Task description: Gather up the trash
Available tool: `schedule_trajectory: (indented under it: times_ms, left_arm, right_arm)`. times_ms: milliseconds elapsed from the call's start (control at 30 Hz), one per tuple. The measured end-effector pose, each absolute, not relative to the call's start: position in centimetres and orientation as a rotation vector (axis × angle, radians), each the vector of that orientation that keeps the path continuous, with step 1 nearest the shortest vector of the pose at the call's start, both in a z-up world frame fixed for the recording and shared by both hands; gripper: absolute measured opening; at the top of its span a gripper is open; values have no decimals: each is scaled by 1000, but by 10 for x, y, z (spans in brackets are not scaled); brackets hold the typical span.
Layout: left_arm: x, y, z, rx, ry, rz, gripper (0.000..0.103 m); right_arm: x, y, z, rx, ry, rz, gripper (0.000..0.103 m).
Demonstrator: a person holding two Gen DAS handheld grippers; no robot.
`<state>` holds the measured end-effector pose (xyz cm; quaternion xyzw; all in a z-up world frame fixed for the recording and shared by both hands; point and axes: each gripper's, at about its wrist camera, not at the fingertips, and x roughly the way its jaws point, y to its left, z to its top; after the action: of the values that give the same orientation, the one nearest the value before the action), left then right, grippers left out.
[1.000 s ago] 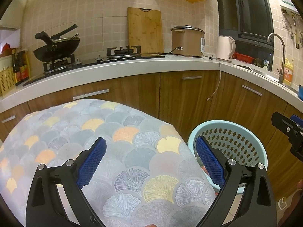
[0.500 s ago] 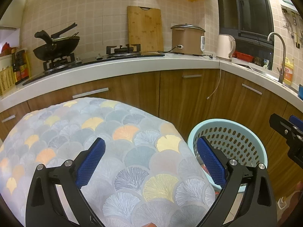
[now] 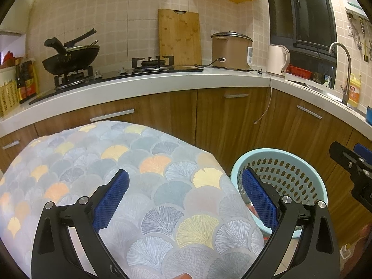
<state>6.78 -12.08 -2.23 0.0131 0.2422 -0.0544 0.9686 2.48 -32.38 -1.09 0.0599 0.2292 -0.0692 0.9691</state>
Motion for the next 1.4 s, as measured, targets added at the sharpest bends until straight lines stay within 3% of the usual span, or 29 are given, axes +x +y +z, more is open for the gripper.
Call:
schedule_trajectory:
  times_ms: [1400]
  left_arm:
    - [66, -124, -17, 30, 482, -110, 94]
  right_arm:
    - [24, -330, -7, 132, 445, -155, 79]
